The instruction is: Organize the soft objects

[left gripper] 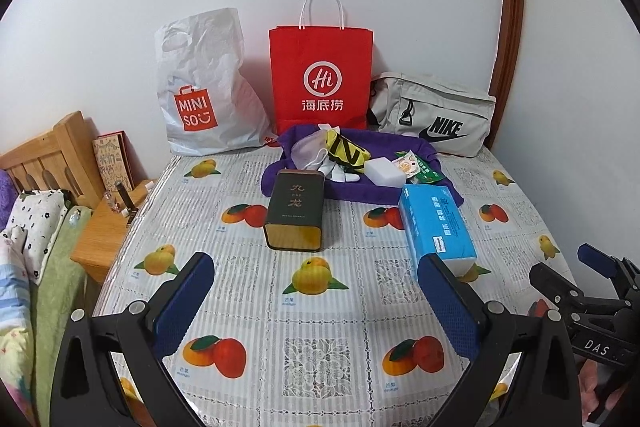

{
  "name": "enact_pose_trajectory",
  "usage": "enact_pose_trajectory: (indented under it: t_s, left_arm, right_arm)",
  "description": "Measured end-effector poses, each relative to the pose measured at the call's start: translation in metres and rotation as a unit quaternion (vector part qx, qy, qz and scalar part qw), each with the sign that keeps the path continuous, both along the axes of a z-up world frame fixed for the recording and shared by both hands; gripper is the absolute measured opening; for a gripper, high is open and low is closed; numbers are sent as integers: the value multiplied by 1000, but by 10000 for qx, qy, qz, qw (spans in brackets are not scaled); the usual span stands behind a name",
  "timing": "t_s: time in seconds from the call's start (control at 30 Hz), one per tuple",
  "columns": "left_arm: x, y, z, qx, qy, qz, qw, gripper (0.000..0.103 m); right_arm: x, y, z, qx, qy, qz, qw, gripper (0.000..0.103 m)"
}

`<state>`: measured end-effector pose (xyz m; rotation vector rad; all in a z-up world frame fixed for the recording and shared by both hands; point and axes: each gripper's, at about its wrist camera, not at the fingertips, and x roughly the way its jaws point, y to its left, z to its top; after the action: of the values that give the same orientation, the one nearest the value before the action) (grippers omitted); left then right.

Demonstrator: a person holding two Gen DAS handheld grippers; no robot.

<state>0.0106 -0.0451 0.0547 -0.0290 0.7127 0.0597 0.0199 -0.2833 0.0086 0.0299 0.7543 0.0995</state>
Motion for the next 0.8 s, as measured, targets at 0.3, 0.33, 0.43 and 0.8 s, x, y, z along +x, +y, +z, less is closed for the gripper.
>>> enact_pose_trajectory:
  t_s: [0.3,0.33,0.43,0.8]
  left_arm:
    - [-2,1,-2,4,20,-20,10000,103]
    - [-2,1,-2,13,8,-17,10000,103]
    - [-2,1,-2,-6,-1,-25,10000,103]
    - [-4,1,-2,0,-5,-26,10000,103]
  right_arm:
    - [-2,-1,-1,-9,17,-23,10000,101]
    - [-2,-1,-1,-3,19,-22,10000,101]
    - [-3,0,-1,-5,14,-20,10000,101]
    - [-5,-1,2,28,1,-25,10000,101]
